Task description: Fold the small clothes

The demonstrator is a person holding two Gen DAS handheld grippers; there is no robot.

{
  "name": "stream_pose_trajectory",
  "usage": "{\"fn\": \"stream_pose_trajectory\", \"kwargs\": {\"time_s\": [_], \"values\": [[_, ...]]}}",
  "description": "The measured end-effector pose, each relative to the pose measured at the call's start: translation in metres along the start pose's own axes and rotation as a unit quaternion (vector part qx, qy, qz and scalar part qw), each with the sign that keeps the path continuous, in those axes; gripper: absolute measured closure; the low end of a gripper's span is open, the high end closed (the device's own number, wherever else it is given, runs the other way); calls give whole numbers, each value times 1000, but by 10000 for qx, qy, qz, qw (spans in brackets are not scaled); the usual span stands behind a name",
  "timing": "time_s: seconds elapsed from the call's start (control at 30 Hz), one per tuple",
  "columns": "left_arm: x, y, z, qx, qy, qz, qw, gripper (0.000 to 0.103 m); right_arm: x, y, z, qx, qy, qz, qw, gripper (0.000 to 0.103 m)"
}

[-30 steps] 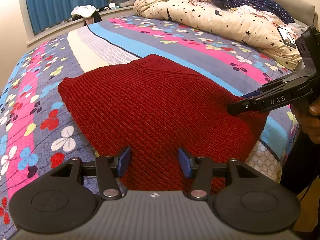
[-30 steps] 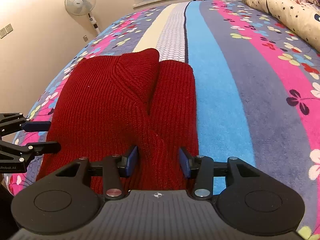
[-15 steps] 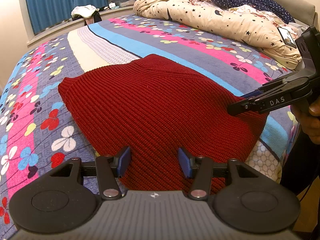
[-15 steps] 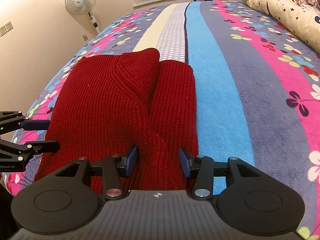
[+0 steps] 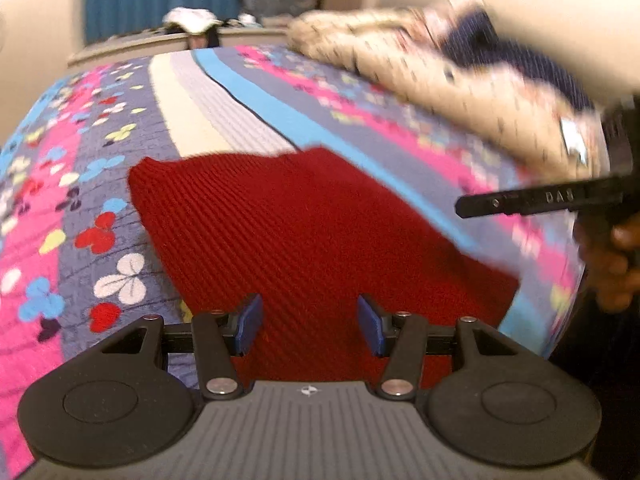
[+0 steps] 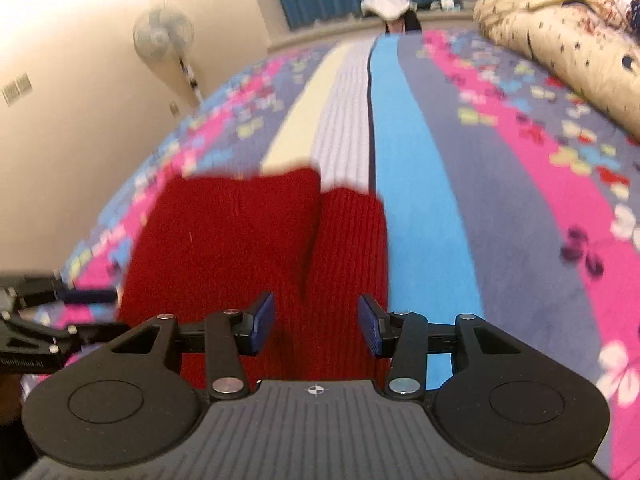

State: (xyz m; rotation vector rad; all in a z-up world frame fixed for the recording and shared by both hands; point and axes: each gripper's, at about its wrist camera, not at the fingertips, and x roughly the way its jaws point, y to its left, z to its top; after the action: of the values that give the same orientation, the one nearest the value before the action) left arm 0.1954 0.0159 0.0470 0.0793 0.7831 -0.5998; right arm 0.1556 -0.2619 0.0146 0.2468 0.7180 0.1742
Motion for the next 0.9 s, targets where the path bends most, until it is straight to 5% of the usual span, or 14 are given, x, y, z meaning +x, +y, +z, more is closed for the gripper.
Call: {"fn": "stream_pose_trajectory", "kwargs": {"time_s": [0.13, 0.27, 0.43, 0.67, 0.83, 0.9], "values": [[-5, 23, 11, -827, -203, -95, 9963, 42, 4, -22, 32, 272, -122, 20, 9996, 45], [-4, 43, 17, -1486, -255, 31, 9886, 27, 44, -51, 45, 773, 408, 105, 9961, 33], [11, 72, 15, -2383, 0, -9, 9712, 20, 105, -78, 27, 1469, 1225, 230, 9813, 32], [51, 102, 12, -3220, 427, -341, 9451, 14, 131, -77, 27, 1688, 1314, 659, 9746, 20], [83, 117, 6, -3689, 508, -658, 9257, 9, 145, -70, 32, 1470, 1348, 952, 9753, 24], [91, 119, 5, -3738, 487, -724, 9234, 9, 151, -70, 34, 1502, 1358, 1120, 9729, 40]]}}
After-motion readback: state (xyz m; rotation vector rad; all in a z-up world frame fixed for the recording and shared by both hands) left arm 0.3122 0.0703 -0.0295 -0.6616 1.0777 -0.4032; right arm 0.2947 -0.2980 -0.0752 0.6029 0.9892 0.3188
